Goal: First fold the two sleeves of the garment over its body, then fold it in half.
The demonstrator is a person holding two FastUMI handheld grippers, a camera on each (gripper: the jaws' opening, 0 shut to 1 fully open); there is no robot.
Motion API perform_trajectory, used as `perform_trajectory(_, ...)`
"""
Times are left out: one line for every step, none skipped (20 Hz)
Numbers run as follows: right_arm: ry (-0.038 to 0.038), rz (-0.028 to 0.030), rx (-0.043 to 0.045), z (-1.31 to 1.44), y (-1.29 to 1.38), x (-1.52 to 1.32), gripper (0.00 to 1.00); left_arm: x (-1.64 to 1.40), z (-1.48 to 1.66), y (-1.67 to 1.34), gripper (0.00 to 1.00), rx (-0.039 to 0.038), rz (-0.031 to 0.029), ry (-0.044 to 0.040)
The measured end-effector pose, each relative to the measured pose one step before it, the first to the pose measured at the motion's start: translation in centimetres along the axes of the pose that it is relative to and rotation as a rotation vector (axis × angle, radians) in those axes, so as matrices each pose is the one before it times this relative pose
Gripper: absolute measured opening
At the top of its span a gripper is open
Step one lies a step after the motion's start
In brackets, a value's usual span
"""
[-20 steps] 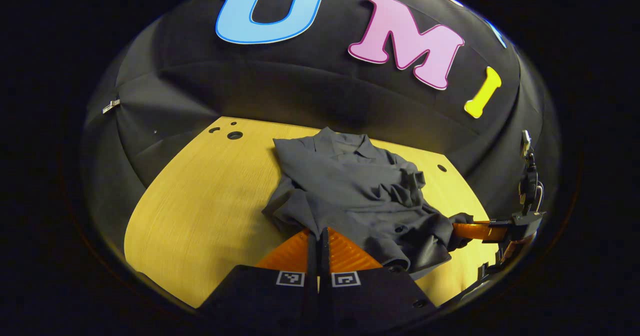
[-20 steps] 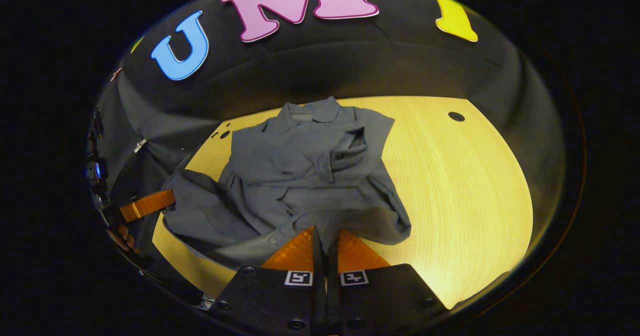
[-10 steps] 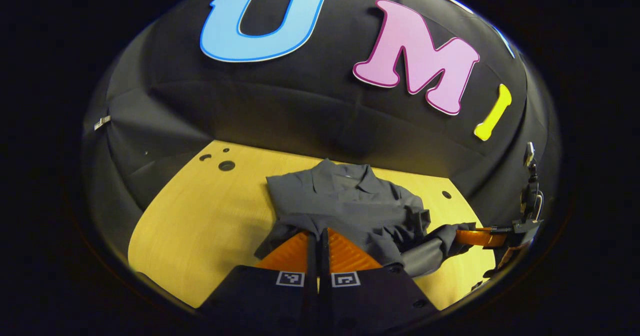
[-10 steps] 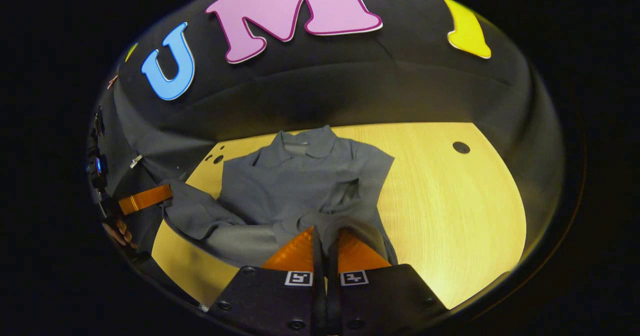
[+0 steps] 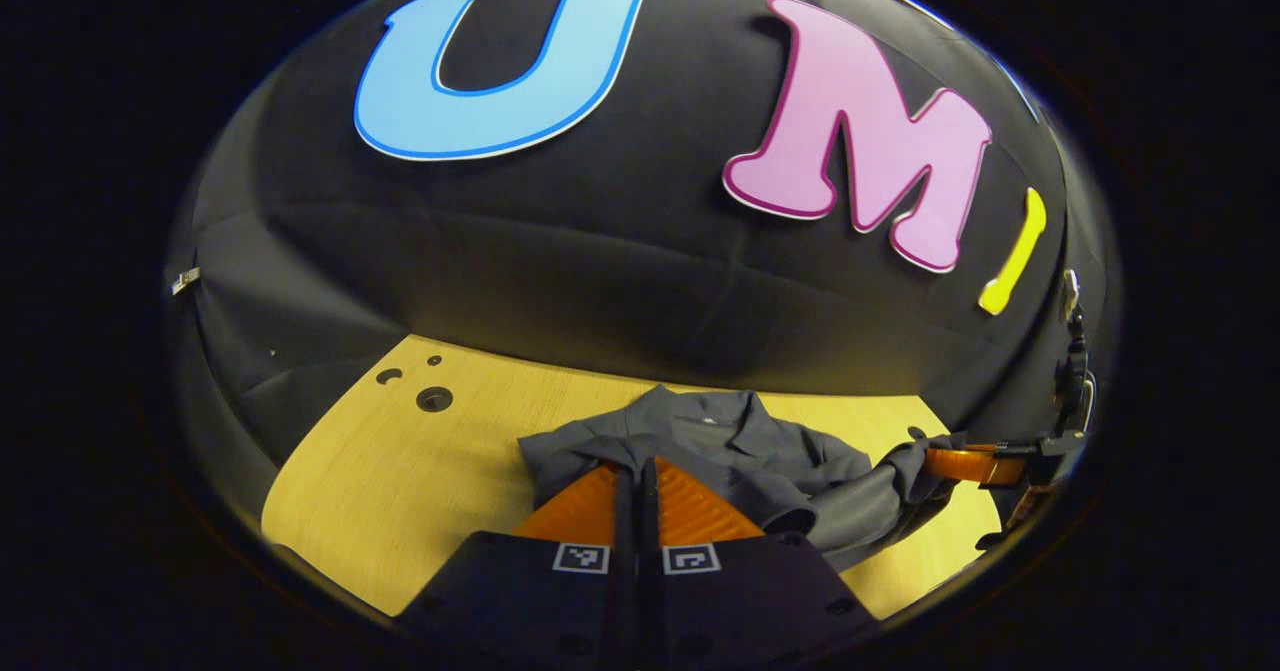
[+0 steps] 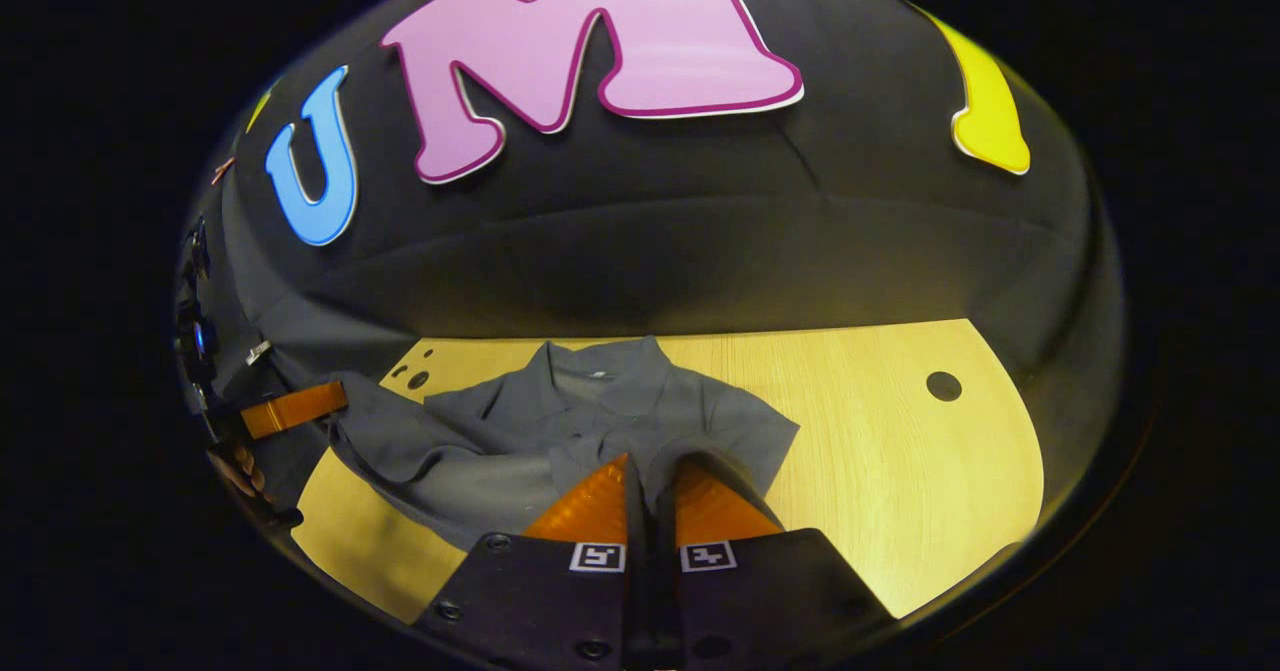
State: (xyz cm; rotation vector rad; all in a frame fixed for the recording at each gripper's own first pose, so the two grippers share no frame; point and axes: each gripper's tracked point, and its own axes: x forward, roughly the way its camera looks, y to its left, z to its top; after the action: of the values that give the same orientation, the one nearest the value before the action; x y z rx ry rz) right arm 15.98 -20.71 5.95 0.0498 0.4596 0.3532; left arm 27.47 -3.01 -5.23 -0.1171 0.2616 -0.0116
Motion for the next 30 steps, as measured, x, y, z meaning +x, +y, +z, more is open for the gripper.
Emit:
perform_trajectory(-0.00629, -0.00068, 0.00023, 0.375, -0.26, 0.891, 0.05, 1.116, 0.166, 0.224, 0.05, 0.00442, 0.00327, -0.00423)
perform_trajectory(-0.00427, -0.00772, -0.00582, 0.183, -0.346, 0.948, 0.05, 1.23, -0.015, 0.258, 0.05, 0.00659, -0.00021, -0.00513)
perform_trajectory(-0.00267, -0.00365, -0.00399, 0.151, -0.332, 0.828, 0.05, 1.139, 0.216, 0.13, 0.05, 0.01135, -0.00089, -0.01503)
perform_trajectory(-0.00422, -0.00519, 0.00157, 0.133, -0.468, 1.121, 0.05, 1.356, 0.081, 0.309, 0.05, 0.01424, -0.00071, -0.01384)
perform_trajectory(-0.00217, -0.00484, 0.00421, 0.035, -0.36, 0.859, 0.05, 1.022, -0.244, 0.274, 0.05, 0.01074, 0.00041, -0.00377)
perform_trajectory(0.00354, -0.00502, 0.00552, -0.151, -0.298, 0.876, 0.05, 1.132, -0.404, 0.43, 0.05, 0.01191, 0.00408, -0.00205)
perform_trajectory(0.0018, -0.00286, 0.00702, 0.089, -0.322, 0.855, 0.05, 0.992, -0.385, 0.397, 0.09, 0.01332, 0.00555, 0.00024)
perform_trajectory(0.00183, -0.00833, 0.00714, -0.152, -0.332, 1.049, 0.05, 1.101, -0.537, 0.455, 0.05, 0.01468, 0.01288, -0.00262)
perform_trajectory(-0.00243, -0.00113, 0.005, -0.089, -0.158, 0.775, 0.0, 1.005, -0.477, 0.312, 0.05, 0.00378, 0.00404, -0.00236)
perform_trajectory(-0.00162, -0.00893, 0.00204, -0.167, -0.282, 0.995, 0.05, 0.82, -0.335, 0.14, 0.05, -0.00873, 0.00055, -0.00386)
perform_trajectory(0.00237, -0.00649, -0.00113, -0.335, -0.234, 0.636, 0.05, 0.74, -0.319, 0.068, 0.05, -0.01478, 0.00085, -0.0066)
perform_trajectory(0.0013, -0.00745, -0.00595, -0.435, -0.114, 0.697, 0.05, 0.603, -0.368, -0.012, 0.05, -0.00809, 0.00087, -0.00209)
perform_trajectory(0.00671, -0.00453, -0.00645, -0.417, -0.124, 0.342, 0.07, 0.439, -0.259, 0.101, 0.05, 0.00228, 0.00197, -0.00076)
perform_trajectory(0.00772, -0.00647, -0.0068, -0.453, -0.11, 0.391, 0.1, 0.21, -0.218, 0.244, 0.06, 0.0076, 0.01075, -0.00025)
perform_trajectory(0.0059, 0.00057, -0.0033, -0.265, -0.096, 0.179, 0.15, 0.214, -0.002, 0.174, 0.1, 0.00469, 0.00808, -0.00343)
perform_trajectory(0.00375, 0.00915, 0.00058, -0.139, 0.146, 0.172, 0.17, 0.012, 0.092, -0.094, 0.12, -0.00017, 0.00188, -0.00397)
perform_trajectory(0.00137, -0.00439, -0.0049, -0.127, -0.08, 0.027, 0.2, -0.134, 0.265, -0.094, 0.17, -0.00004, -0.00048, -0.00221)
perform_trajectory(-0.00102, -0.00169, -0.00404, 0.136, 0.109, -0.287, 0.16, -0.142, -0.058, -0.051, 0.19, 0.01316, -0.00093, 0.00407)
perform_trajectory(-0.0023, 0.00252, 0.0018, 0.181, 0.173, -0.354, 0.29, -0.503, 0.284, 0.126, 0.18, 0.01997, 0.01097, -0.00032)
perform_trajectory(-0.00072, 0.00614, 0.00435, 0.214, 0.243, -0.368, 0.42, -0.444, 0.416, -0.033, 0.28, 0.00235, 0.00202, -0.006)
perform_trajectory(-0.00558, 0.00008, 0.00134, 0.328, 0.143, -0.512, 0.55, -0.596, 0.659, -0.36, 0.36, -0.01077, -0.00536, -0.01139)
perform_trajectory(-0.00991, -0.01068, -0.00578, 0.371, -0.119, -0.599, 0.69, -0.869, 0.73, -0.325, 0.36, -0.00737, -0.00464, -0.01063)
perform_trajectory(-0.01567, -0.00545, -0.00459, 0.632, -0.108, -0.813, 0.82, -0.955, 0.719, -0.061, 0.43, 0.00021, -0.00173, -0.01334)
perform_trajectory(-0.01295, -0.00722, -0.00557, 0.438, 0.05, -0.949, 0.98, -1.163, 0.716, 0.099, 0.51, 0.00669, 0.00134, -0.01239)
perform_trajectory(-0.01512, -0.0054, -0.00396, 0.639, -0.027, -1.063, 0.98, -1.232, 0.927, 0.203, 0.62, 0.01142, 0.00566, -0.0171)
perform_trajectory(-0.01636, -0.00674, -0.00432, 0.681, 0.05, -1.142, 0.99, -1.259, 0.943, 0.085, 0.74, 0.01097, 0.0064, -0.01864)
perform_trajectory(-0.02084, -0.00672, -0.0135, 0.797, -0.006, -1.297, 0.99, -1.376, 1.034, 0.1, 0.8, 0.00806, 0.00293, -0.01761)
perform_trajectory(-0.02471, -0.01012, -0.02133, 0.816, -0.078, -1.402, 0.99, -1.604, 1.052, 0.044, 0.84, 0.00701, 0.00133, -0.01746)
perform_trajectory(-0.02418, -0.01176, -0.02481, 0.887, -0.001, -1.59, 0.99, -1.636, 1.074, 0.088, 0.92, 0.00731, 0.0036, -0.01519)
perform_trajectory(-0.02386, -0.01203, -0.02089, 0.806, 0.28, -1.639, 0.99, -1.542, 1.028, 0.178, 0.96, 0.00655, 0.00291, -0.02009)
